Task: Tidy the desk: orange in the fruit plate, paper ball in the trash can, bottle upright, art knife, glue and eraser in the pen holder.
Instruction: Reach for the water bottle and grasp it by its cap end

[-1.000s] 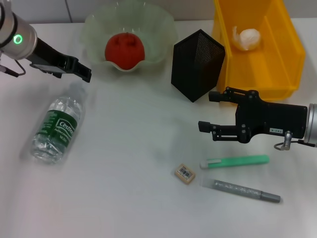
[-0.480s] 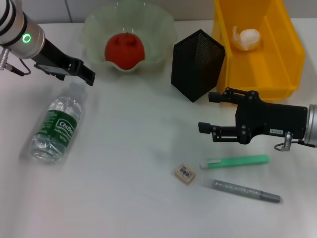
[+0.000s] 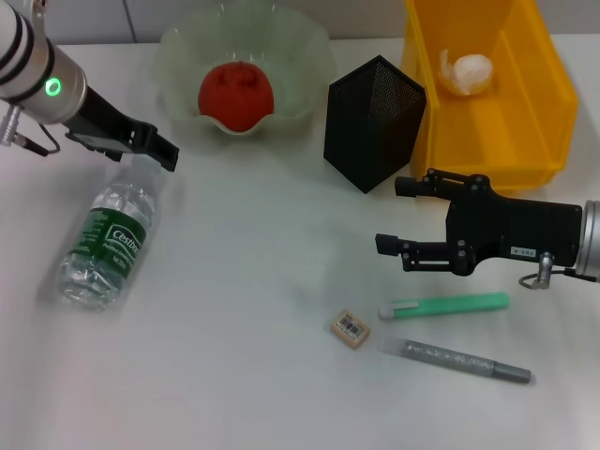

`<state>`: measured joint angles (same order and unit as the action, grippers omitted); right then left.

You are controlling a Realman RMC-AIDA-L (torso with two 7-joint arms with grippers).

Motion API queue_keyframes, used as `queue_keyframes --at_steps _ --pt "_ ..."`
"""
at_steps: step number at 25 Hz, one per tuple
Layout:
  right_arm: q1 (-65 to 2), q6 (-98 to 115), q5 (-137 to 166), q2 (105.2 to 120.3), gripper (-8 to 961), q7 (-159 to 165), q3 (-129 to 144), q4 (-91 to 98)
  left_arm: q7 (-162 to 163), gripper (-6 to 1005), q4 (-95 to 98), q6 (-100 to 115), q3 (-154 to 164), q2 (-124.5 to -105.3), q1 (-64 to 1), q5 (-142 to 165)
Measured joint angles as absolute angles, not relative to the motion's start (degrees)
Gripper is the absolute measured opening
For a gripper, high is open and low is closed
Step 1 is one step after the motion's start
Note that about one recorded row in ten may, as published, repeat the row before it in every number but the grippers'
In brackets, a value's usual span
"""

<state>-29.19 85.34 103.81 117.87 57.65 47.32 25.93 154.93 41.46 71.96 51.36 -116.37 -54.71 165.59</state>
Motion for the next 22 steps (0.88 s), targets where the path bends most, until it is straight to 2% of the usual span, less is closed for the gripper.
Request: queue_keyframes --at_steps 9,22 --pt "-29.18 85.39 103.88 118.05 828 57.66 47.65 25.93 154.44 730 39.28 67.93 54.28 -117.24 -54.22 165.59" --pt "-29.36 85.42 103.89 118.13 829 57.74 47.71 25.93 154.06 693 38.19 66.88 54.41 -117.18 -54.17 165.58"
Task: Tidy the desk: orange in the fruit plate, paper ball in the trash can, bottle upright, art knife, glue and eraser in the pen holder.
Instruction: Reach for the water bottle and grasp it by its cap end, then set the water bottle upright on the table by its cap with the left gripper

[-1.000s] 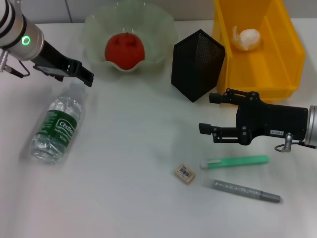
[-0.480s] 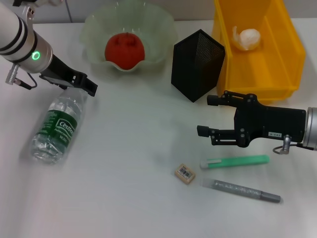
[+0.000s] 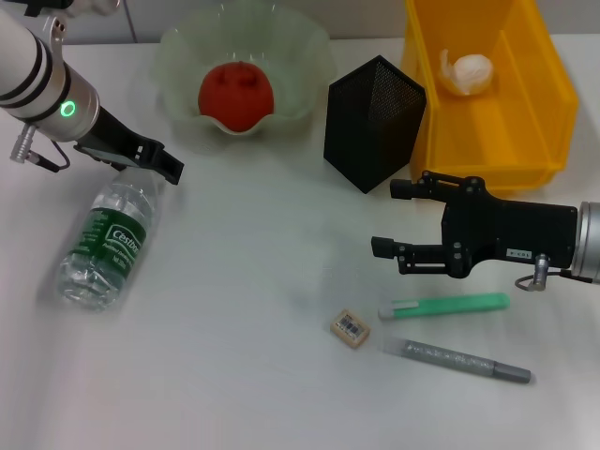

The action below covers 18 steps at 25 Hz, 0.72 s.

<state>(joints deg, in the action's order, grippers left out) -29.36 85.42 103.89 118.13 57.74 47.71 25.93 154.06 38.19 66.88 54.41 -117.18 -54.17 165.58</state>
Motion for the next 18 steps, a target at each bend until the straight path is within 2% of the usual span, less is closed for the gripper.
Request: queue_keyframes --at_steps 12,18 --pt "-29.35 85.44 103.83 118.12 828 57.88 47.51 25.93 152.44 659 37.9 66.31 54.4 -117.26 -54.22 165.57" --pt "-29.35 85.44 103.72 118.12 828 57.87 47.43 25.93 151.74 441 37.88 66.87 54.4 -117.29 -54.46 165.58"
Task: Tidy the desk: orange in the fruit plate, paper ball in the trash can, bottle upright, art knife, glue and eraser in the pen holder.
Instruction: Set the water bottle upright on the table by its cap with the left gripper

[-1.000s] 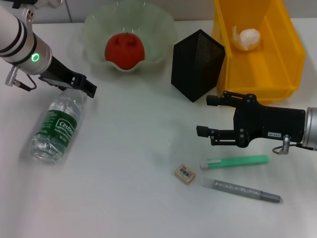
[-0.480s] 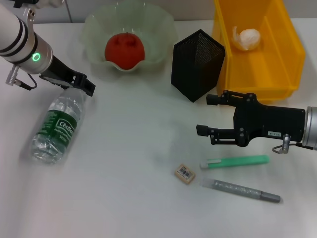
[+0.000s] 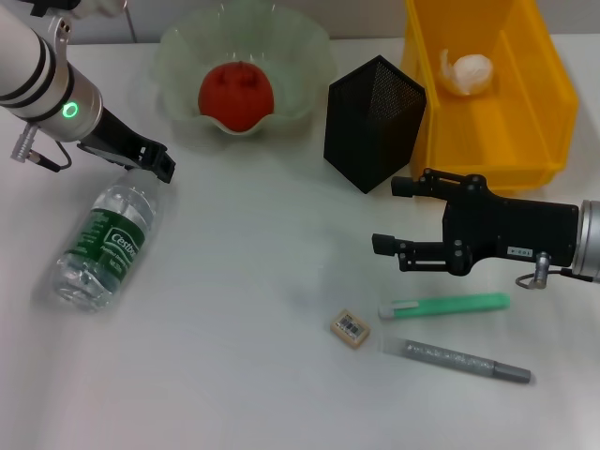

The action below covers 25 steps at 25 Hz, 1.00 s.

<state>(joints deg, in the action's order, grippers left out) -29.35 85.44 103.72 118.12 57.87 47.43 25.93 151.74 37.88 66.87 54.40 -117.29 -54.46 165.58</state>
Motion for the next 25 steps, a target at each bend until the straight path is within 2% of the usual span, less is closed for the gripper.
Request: queue_keyframes --at_steps 11,25 --pt "-29.35 85.43 103.66 117.99 828 57.87 47.26 25.93 150.5 440 38.9 67.67 53.63 -117.34 -54.41 164.77" --pt "-29.43 85.36 103.52 117.87 828 57.87 47.28 25.93 145.28 439 52.33 75.56 53.03 -117.98 -50.67 158.72"
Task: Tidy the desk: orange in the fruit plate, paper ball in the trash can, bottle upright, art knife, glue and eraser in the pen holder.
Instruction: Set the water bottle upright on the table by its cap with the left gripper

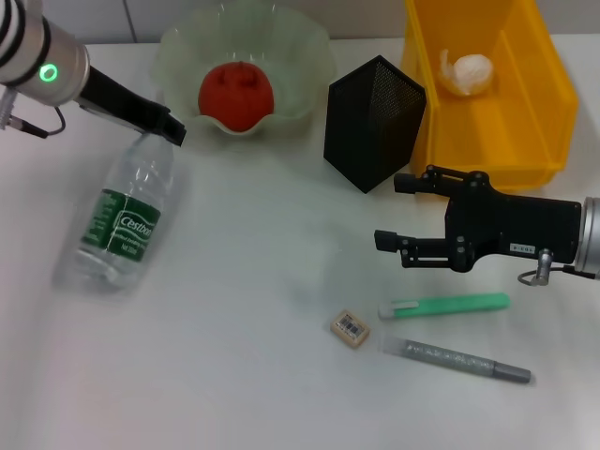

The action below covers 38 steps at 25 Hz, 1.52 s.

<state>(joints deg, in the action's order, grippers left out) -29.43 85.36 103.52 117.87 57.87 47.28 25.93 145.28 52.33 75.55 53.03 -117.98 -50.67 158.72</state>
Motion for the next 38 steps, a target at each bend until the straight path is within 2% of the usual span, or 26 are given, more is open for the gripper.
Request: queue_keyframes --at_steps 11,38 --pt "-29.44 85.36 103.5 117.68 828 58.01 47.24 25.93 142.65 439 60.0 79.47 53.0 -117.29 -47.22 151.92" --pt "-29.27 84.98 103.48 117.69 828 58.3 47.11 26.19 137.93 439 69.62 82.93 52.91 -117.19 -41.76 142.46"
